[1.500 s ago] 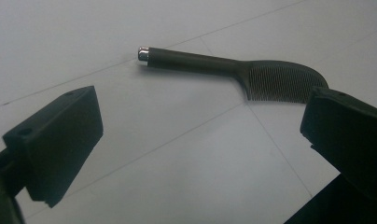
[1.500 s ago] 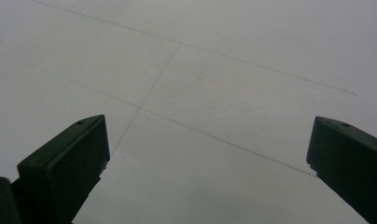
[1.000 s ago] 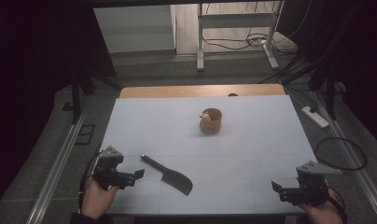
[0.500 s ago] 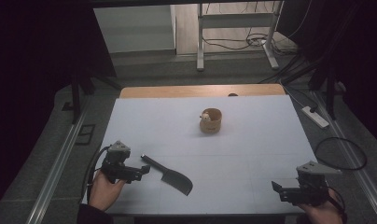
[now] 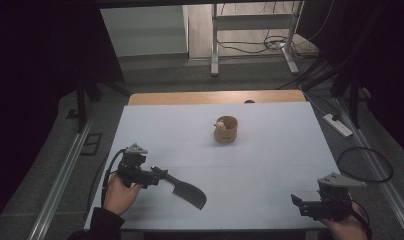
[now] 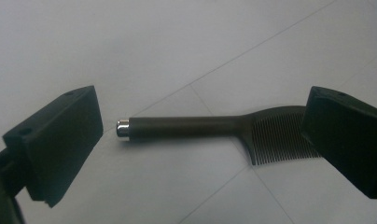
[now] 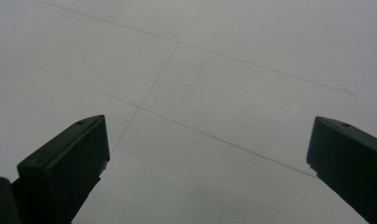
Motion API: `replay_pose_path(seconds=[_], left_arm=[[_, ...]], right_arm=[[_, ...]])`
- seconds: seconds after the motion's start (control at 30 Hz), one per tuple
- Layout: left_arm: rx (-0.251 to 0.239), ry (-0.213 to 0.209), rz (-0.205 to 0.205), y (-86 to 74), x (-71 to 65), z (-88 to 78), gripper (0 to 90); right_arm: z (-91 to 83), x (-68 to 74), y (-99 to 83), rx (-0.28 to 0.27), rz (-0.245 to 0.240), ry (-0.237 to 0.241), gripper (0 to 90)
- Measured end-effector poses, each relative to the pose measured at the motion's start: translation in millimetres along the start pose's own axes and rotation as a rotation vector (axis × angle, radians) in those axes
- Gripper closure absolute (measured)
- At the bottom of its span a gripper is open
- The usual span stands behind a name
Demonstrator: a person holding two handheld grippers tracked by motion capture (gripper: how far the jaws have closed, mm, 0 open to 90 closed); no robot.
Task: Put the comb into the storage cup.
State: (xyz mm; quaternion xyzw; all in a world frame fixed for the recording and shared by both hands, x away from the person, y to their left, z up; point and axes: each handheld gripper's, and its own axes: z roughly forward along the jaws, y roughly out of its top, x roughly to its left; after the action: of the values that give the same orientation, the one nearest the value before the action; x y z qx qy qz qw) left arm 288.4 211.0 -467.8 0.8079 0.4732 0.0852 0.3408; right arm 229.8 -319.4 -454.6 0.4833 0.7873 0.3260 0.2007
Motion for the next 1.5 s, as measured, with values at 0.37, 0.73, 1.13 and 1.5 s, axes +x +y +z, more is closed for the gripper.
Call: replay_pose_path(seconds=[0.37, 0.73, 1.13, 1.5], left_arm=[[0.033, 0.007, 0.02, 16.0, 2.0, 13.8, 0.0], [0.067, 0.013, 0.043, 31.0, 2.2, 29.0, 0.0], [0.099, 0.014, 0.061, 46.3, -0.5, 46.6, 5.0], [0.119, 0.012, 0.058, 50.7, 3.5, 45.0, 65.8]], right_arm=[[0.3, 0.0, 0.1, 0.003, 0.001, 0.0, 0.0], [0.6, -0.2, 0.2, 0.006, 0.001, 0.0, 0.0], [1.6, 0.9, 0.4, 0.013, -0.011, 0.003, 0.0], [1.9, 0.8, 0.6, 0.017, -0.011, 0.004, 0.0]])
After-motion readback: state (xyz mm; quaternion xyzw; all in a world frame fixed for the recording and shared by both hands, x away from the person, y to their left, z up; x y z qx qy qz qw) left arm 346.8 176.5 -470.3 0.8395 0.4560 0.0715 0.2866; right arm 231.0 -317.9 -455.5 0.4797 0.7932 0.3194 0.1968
